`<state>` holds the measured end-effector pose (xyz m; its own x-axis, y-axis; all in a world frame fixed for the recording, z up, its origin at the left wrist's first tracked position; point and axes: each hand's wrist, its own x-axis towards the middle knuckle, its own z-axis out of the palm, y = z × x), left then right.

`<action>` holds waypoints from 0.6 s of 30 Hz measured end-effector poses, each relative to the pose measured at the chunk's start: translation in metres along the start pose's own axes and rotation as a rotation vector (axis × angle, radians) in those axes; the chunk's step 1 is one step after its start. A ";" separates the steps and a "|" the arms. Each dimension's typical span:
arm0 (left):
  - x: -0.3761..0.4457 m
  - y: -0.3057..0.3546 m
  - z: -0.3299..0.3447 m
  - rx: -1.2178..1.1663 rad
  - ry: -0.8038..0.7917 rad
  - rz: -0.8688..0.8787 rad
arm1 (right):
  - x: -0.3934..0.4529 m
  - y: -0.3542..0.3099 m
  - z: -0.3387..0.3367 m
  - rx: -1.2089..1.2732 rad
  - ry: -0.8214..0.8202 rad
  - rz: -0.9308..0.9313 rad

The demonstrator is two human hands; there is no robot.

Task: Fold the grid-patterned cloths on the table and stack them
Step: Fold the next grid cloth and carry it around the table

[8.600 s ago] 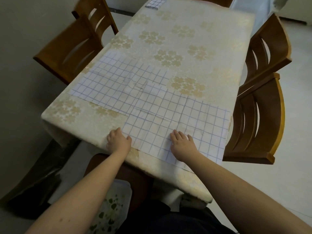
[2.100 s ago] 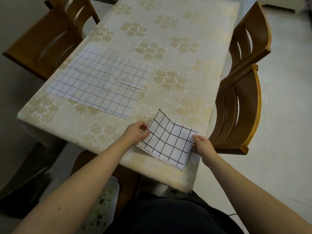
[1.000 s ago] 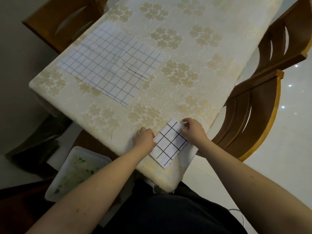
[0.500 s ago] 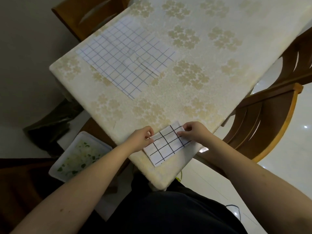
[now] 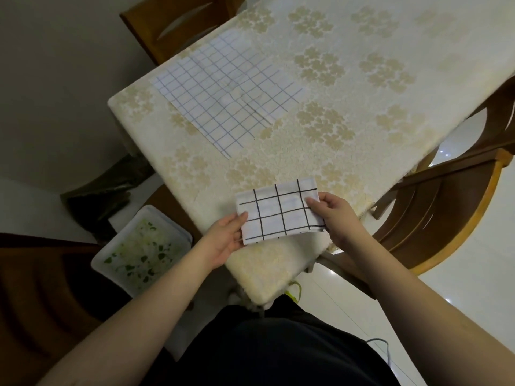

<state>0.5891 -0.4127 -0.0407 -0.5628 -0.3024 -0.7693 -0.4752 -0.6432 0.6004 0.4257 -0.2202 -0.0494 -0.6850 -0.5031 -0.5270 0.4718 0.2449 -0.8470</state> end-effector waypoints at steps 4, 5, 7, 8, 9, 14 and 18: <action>-0.018 -0.012 0.008 0.079 0.136 0.104 | -0.023 -0.009 0.008 -0.021 0.009 -0.032; -0.024 -0.013 0.009 0.097 0.146 0.145 | -0.030 -0.010 0.009 -0.035 0.016 -0.033; -0.037 -0.014 0.007 0.159 0.144 0.247 | -0.044 -0.009 0.011 -0.058 0.047 -0.028; -0.044 -0.014 0.005 0.198 0.135 0.296 | -0.052 -0.009 0.012 -0.062 0.054 -0.023; -0.052 -0.015 0.003 0.226 0.124 0.338 | -0.060 -0.008 0.013 -0.061 0.059 -0.018; -0.096 -0.028 -0.011 0.285 0.061 0.464 | -0.109 -0.003 0.024 -0.009 0.117 -0.019; -0.126 -0.048 -0.020 0.245 0.029 0.488 | -0.150 0.010 0.033 0.062 0.186 -0.026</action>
<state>0.6960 -0.3576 0.0235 -0.7403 -0.5459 -0.3923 -0.3092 -0.2416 0.9198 0.5516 -0.1701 0.0237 -0.7857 -0.3449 -0.5135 0.4819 0.1791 -0.8577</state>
